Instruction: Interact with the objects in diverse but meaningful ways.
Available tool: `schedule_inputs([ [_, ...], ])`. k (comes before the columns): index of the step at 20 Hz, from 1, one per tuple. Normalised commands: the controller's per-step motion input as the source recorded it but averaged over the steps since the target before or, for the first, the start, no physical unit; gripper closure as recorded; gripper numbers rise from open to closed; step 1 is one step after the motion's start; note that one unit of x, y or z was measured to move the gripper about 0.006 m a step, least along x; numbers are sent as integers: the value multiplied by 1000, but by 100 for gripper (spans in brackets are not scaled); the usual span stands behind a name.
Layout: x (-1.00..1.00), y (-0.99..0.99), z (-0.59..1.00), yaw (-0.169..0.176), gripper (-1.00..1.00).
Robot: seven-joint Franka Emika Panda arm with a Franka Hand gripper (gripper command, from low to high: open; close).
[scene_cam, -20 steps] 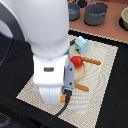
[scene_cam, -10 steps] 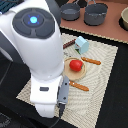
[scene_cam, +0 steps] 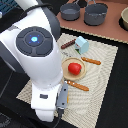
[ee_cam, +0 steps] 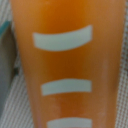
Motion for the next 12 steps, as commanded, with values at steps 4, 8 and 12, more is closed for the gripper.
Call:
schedule_inputs([
  [4,-571,539,992,63,100],
  [8,-782,598,827,96,100],
  [12,-867,606,507,61,100],
])
